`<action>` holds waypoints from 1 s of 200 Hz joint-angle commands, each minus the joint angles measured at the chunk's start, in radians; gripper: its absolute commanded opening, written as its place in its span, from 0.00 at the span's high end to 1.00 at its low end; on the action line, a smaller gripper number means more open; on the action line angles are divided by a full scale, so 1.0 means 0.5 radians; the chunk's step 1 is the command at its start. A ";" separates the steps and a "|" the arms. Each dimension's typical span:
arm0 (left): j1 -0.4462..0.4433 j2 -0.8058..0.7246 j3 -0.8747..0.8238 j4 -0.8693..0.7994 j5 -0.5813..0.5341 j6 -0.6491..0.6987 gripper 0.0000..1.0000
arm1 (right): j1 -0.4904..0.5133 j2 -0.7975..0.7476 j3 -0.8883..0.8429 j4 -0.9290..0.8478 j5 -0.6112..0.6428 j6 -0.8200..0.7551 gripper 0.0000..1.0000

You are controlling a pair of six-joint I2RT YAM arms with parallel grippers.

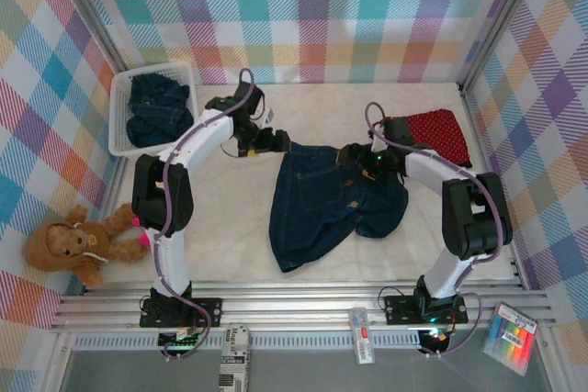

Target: Fold and stack the skirts

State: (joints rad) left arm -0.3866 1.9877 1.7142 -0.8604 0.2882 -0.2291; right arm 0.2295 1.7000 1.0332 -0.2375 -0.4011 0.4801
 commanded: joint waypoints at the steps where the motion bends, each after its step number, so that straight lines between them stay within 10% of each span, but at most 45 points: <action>1: -0.092 -0.030 -0.130 0.046 -0.191 -0.309 0.13 | 0.103 0.035 -0.034 0.001 -0.025 0.125 0.00; 42: -0.123 0.046 -0.413 0.101 -0.261 -0.563 0.35 | 0.381 0.178 -0.061 0.396 -0.094 0.957 0.05; 104: -0.026 0.585 0.164 0.106 -0.305 -0.370 0.57 | 0.783 -0.081 -0.093 0.474 0.599 1.452 0.01; 173: -0.131 1.564 1.869 -0.162 0.326 -0.077 0.53 | 0.581 -0.367 -0.281 0.241 0.931 1.133 0.01; 200: -0.142 1.456 1.972 -0.207 0.413 -0.045 0.42 | 0.336 -0.354 -0.246 0.313 0.702 0.712 0.01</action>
State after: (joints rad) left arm -0.4328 2.7552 2.6545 -0.8642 0.4019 -0.2989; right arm 0.4881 1.5433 0.8963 -0.0837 0.0109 1.0485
